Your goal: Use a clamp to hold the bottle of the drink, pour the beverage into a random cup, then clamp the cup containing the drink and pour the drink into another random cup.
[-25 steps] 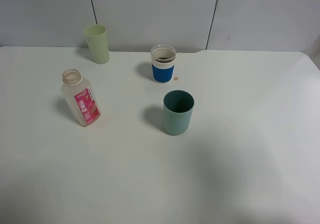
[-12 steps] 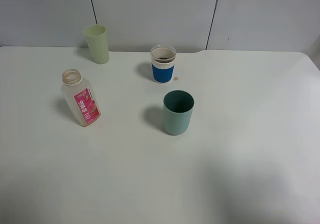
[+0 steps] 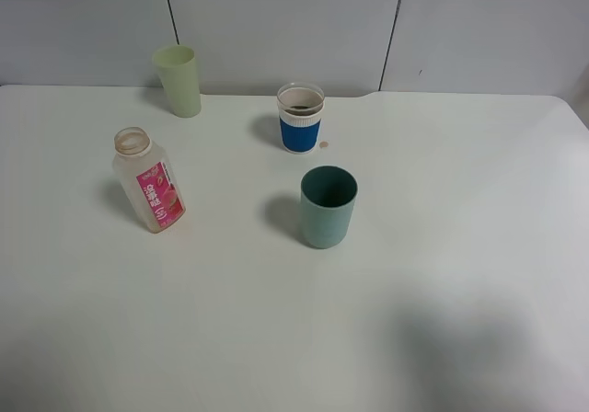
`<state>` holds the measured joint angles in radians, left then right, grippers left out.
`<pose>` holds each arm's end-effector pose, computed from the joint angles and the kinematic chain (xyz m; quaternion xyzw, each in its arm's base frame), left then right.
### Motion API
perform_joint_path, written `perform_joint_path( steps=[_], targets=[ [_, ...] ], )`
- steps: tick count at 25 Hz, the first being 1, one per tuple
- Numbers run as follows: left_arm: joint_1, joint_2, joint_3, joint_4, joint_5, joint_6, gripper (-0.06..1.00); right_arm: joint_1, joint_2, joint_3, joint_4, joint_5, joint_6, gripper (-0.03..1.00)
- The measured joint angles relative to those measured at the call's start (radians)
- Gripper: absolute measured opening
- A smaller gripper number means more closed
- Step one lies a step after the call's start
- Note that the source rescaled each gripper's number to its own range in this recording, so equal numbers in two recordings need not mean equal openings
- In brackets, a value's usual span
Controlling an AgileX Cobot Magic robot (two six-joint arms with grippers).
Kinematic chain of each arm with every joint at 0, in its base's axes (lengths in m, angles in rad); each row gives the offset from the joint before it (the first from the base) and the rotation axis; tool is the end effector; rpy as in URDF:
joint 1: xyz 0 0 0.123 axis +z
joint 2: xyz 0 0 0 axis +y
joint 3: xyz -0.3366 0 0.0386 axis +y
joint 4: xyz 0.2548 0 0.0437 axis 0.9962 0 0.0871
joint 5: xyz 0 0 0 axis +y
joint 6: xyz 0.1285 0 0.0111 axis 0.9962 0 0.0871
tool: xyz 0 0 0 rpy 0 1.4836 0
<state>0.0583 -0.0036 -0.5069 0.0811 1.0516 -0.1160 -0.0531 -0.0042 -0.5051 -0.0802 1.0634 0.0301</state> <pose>-0.0206 0.0079 0.2666 -0.0753 0.8440 0.0252 0.5304 -0.0211 -0.0079 0.2647 0.0372 0.8500 -0.0461 0.5234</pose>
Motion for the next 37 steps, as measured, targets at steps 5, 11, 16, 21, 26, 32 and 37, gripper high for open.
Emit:
perform_joint_path(
  steps=[5,11,16,21,26,32,37],
  targets=[
    [0.000,0.000,0.000,0.000,0.000,0.000,1.00,0.000,0.000,0.000,0.000,0.000,0.000,1.00],
    [0.000,0.000,0.000,0.000,0.000,0.000,1.00,0.000,0.000,0.000,0.000,0.000,0.000,1.00],
    [0.000,0.000,0.000,0.000,0.000,0.000,1.00,0.000,0.000,0.000,0.000,0.000,0.000,1.00],
    [0.000,0.000,0.000,0.000,0.000,0.000,1.00,0.000,0.000,0.000,0.000,0.000,0.000,1.00],
    [0.000,0.000,0.000,0.000,0.000,0.000,1.00,0.000,0.000,0.000,0.000,0.000,0.000,1.00],
    [0.000,0.000,0.000,0.000,0.000,0.000,1.00,0.000,0.000,0.000,0.000,0.000,0.000,1.00],
    [0.000,0.000,0.000,0.000,0.000,0.000,1.00,0.000,0.000,0.000,0.000,0.000,0.000,1.00]
  ],
)
